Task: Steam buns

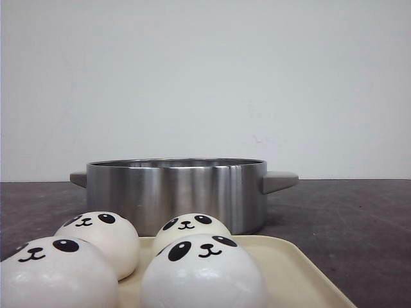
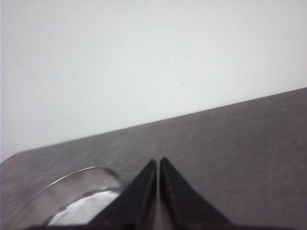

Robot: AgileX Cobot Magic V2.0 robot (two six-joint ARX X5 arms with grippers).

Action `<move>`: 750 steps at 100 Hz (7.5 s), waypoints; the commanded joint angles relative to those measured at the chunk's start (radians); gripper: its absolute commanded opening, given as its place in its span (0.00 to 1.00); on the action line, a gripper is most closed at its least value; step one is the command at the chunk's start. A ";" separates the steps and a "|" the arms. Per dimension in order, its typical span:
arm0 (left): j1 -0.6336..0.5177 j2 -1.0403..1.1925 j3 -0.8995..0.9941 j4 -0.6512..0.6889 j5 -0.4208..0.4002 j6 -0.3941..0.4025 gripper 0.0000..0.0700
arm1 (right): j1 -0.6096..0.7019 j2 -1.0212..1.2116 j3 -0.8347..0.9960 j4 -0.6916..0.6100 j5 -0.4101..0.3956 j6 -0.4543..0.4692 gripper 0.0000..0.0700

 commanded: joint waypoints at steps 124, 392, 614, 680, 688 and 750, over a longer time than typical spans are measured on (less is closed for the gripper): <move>-0.304 0.484 0.502 -0.379 0.101 0.266 0.90 | 0.422 0.602 0.555 -0.211 -0.051 -0.099 1.00; -0.473 0.485 0.502 -0.476 0.059 0.266 0.90 | 0.991 1.164 0.873 -0.480 0.296 0.155 0.00; -0.473 0.485 0.502 -0.576 0.059 0.261 0.90 | 0.637 1.876 1.257 -0.403 0.349 -0.198 0.53; -0.565 0.823 0.502 -0.601 0.023 0.085 0.90 | 1.001 1.120 1.270 -0.485 0.581 -0.203 0.00; -0.602 0.908 0.502 -0.595 0.010 0.070 0.90 | 1.070 1.069 1.270 -0.502 0.676 -0.200 0.00; -0.713 1.341 0.502 -0.412 -0.069 -0.055 0.76 | 1.226 0.982 1.270 -0.668 0.920 -0.126 0.00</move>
